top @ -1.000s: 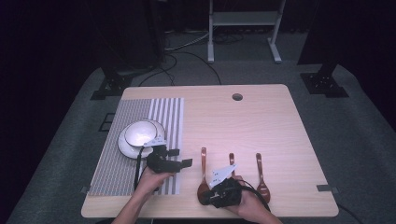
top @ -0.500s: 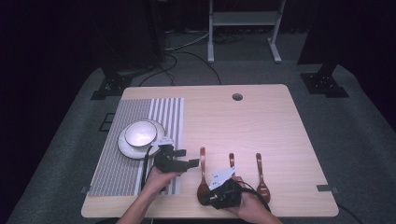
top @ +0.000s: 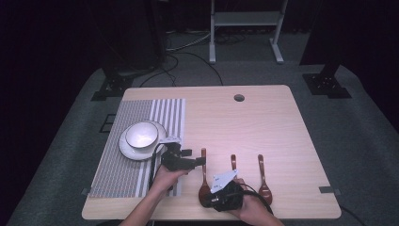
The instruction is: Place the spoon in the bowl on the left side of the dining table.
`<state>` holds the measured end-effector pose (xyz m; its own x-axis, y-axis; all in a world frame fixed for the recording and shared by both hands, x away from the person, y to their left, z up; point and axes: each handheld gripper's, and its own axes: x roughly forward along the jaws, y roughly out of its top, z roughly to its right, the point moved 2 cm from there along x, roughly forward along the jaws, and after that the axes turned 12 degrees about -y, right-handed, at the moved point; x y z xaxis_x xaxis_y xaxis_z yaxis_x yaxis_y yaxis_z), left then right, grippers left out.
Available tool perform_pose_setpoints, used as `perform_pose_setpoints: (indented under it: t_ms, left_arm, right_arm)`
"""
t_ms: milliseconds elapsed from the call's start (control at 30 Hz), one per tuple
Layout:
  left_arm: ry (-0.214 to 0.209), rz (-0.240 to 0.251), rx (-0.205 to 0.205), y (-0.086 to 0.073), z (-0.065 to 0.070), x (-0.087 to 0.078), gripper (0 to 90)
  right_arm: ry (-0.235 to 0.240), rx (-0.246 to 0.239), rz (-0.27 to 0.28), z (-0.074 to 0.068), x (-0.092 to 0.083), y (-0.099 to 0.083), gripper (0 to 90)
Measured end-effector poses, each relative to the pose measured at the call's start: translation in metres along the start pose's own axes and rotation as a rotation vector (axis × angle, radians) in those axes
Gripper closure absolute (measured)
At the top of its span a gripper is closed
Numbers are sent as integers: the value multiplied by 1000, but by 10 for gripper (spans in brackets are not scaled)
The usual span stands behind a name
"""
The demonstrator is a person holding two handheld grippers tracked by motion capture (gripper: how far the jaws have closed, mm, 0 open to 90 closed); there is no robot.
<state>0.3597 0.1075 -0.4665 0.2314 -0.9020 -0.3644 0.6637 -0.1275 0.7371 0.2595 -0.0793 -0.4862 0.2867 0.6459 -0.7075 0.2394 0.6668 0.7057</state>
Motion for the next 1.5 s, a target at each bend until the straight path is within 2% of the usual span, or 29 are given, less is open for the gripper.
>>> perform_pose_setpoints:
  t_ms: [67, 167, 267, 300, 333, 367, 467, 667, 767, 800, 867, 900, 967, 1067, 1200, 1333, 1500]
  left_arm:
    - [-7, -1, -32, 1, -2, 2, 125]
    - [-6, -7, -43, 4, -3, 6, 145]
    - [1, -14, -38, 6, -3, 9, 287]
    - [5, -19, -21, 6, -2, 10, 395]
    - [-3, -20, -11, 7, -1, 10, 542]
    - [-10, -18, -7, 7, 0, 11, 542]
    - [-29, -20, 15, 6, 3, 11, 691]
    - [-85, 31, -21, 5, 3, 9, 751]
    - [-129, 80, -50, 4, 2, 6, 794]
    - [-152, 104, -69, 5, 2, 4, 803]
    - [-177, 132, -80, 8, 2, 0, 825]
    - [-184, 140, -82, 8, 2, -2, 838]
    - [-200, 157, -87, 10, 3, -5, 842]
    - [-205, 156, -73, 11, 6, -6, 842]
    - [-196, 165, -59, 15, 9, -9, 843]
    - [-181, 180, -43, 23, 10, -14, 843]
    - [-143, 194, 0, 39, 12, -23, 842]
  right_arm:
    - [0, -1, 2, 0, 0, 0, 730]
    - [-3, -4, 3, -1, 0, 0, 730]
    - [-10, -16, 3, -2, 0, 0, 730]
    - [-14, -20, 4, -2, 0, 0, 730]
    - [-22, -18, 7, -3, -1, 0, 730]
    - [-22, -18, 7, -3, -1, 0, 730]
    - [-20, -8, 16, -3, -1, -1, 730]
    - [-25, -3, 9, -2, -2, -2, 714]
    - [-29, 21, 8, -1, -4, -3, 658]
    - [-38, 23, -1, 0, -5, -3, 635]
    - [-69, 24, -8, 3, -11, -4, 607]
    - [-75, 52, 15, 7, -18, -4, 600]
    - [-82, 65, 19, 9, -23, -5, 593]
    - [-121, 77, 22, 18, -34, -9, 572]
    - [-169, 126, 31, 32, -50, -20, 553]
    - [-210, 189, 41, 43, -67, -31, 508]
    - [-260, 250, 60, 54, -86, -46, 469]
